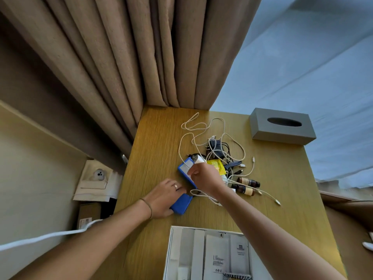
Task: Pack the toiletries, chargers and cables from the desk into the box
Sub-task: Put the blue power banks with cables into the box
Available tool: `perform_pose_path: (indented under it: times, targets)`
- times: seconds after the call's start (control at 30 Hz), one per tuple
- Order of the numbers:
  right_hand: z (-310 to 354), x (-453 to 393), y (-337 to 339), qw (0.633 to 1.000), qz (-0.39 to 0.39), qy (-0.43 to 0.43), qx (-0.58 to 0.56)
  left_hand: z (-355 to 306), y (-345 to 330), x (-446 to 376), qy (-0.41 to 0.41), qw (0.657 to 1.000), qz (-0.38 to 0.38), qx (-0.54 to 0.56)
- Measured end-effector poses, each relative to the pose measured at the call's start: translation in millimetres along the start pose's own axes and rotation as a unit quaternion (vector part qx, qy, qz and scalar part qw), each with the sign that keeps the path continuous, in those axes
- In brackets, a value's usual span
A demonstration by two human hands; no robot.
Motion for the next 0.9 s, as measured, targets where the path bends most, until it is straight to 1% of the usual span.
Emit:
perform_pose_path:
  times: [0.1, 0.2, 0.27, 0.33, 0.47, 0.53, 0.63, 0.7, 0.77, 0.8, 0.9]
  targets:
    - [-1, -9, -7, 0.998, 0.005, 0.000, 0.055, 3, 2, 24, 0.046, 0.990, -0.014, 0.132]
    - [-1, -15, -12, 0.995, -0.006, -0.004, 0.103, 1, 12, 48, 0.093, 0.965, -0.030, 0.243]
    - [2, -18, -14, 0.990, -0.014, 0.000, 0.143, 0, 22, 62, 0.125, 0.937, -0.047, 0.324]
    - [6, -21, -15, 0.985, -0.018, 0.001, 0.172, -1, 34, 72, 0.148, 0.901, -0.072, 0.402]
    - [24, -34, -12, 0.974, -0.006, -0.001, 0.227, 0, 53, 87, 0.169, 0.850, -0.096, 0.489]
    - [37, -46, -10, 0.960, 0.001, 0.025, 0.280, 1, 57, 95, 0.183, 0.811, -0.111, 0.545]
    - [53, -66, -10, 0.936, 0.045, 0.042, 0.346, 5, 59, 110, 0.199, 0.748, -0.133, 0.619]
    - [60, -79, -11, 0.932, 0.073, 0.010, 0.356, 8, 58, 122, 0.205, 0.699, -0.146, 0.670]
    - [67, -85, -15, 0.929, 0.074, -0.032, 0.361, 10, 54, 135, 0.217, 0.650, -0.171, 0.708]
    - [70, -87, -19, 0.925, 0.069, -0.044, 0.371, 11, 52, 141, 0.231, 0.622, -0.188, 0.725]
    - [74, -88, -28, 0.915, 0.070, -0.062, 0.393, 12, 44, 153, 0.275, 0.519, -0.228, 0.776]
Point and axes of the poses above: each hand's wrist, its own x-axis away from the middle knuckle, its own y-axis out of the back of the hand, z = x × y, the point moved 5 cm from there along -x, towards the middle knuckle, and after that the axes turned 6 degrees about x, right-handed, at the moved point
